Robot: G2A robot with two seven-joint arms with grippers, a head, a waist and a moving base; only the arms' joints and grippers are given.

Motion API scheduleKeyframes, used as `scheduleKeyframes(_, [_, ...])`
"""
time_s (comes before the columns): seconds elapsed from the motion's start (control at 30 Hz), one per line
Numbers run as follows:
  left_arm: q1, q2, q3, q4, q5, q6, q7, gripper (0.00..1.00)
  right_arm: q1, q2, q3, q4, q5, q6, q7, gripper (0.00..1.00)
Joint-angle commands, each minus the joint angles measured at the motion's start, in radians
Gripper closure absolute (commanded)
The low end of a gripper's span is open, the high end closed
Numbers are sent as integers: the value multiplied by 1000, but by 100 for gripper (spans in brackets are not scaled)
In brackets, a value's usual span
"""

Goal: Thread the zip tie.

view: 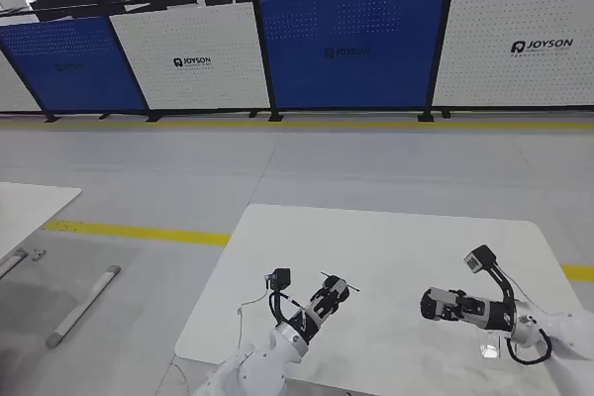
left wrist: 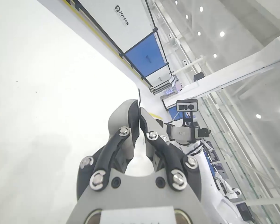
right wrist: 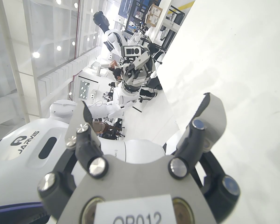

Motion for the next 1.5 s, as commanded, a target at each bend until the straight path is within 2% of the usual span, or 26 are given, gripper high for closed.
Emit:
scheduleKeyframes(0.0, [0, 0, -1, 0, 0, 0, 0, 100, 0, 0, 0, 0, 0, 0, 0, 0])
scheduleKeyframes(0.2, [-4, -1, -2, 3, -1, -2, 3, 100, 0, 0, 0, 0, 0, 0, 0, 0])
scheduleKeyframes(0.27, [-3, -1, -12, -13, -4, -21, 22, 100, 0, 0, 0, 0, 0, 0, 0, 0])
scheduleKeyframes(0.33, [11, 2, -40, -59, -9, -48, 35, 100, 0, 0, 0, 0, 0, 0, 0, 0])
scheduleKeyframes(0.43, [53, 11, -97, -144, 10, -81, 53, 100, 0, 0, 0, 0, 0, 0, 0, 0])
scheduleKeyframes(0.53, [109, 20, -165, -250, 44, -114, 75, 100, 0, 0, 0, 0, 0, 0, 0, 0])
scheduleKeyframes(0.63, [180, 27, -228, -354, 44, -158, 86, 100, 0, 0, 0, 0, 0, 0, 0, 0])
scheduleKeyframes(0.73, [228, 32, -269, -399, 46, -164, 71, 100, 0, 0, 0, 0, 0, 0, 0, 0])
scheduleKeyframes(0.97, [227, 32, -267, -395, 43, -161, 69, 100, 0, 0, 0, 0, 0, 0, 0, 0])
scheduleKeyframes(1.03, [207, 31, -250, -351, 56, -128, 41, 100, 0, 0, 0, 0, 0, 0, 0, 0])
scheduleKeyframes(1.17, [137, 22, -173, -237, 122, -70, 6, 100, 0, 0, 0, 0, 0, 0, 0, 0])
scheduleKeyframes(1.2, [113, 20, -151, -201, 157, -49, 0, 100, 0, 0, 0, 0, 0, 0, 0, 0])
scheduleKeyframes(1.3, [66, 13, -109, -105, 184, -12, -19, 100, 0, 0, 0, 0, 0, 0, 0, 0])
scheduleKeyframes(1.37, [42, 9, -91, -55, 197, 4, -24, 100, 0, 0, 0, 0, 0, 0, 0, 0])
scheduleKeyframes(1.47, [28, 4, -70, -10, 179, 24, -24, 100, 0, 0, 0, 0, 0, 0, 0, 0])
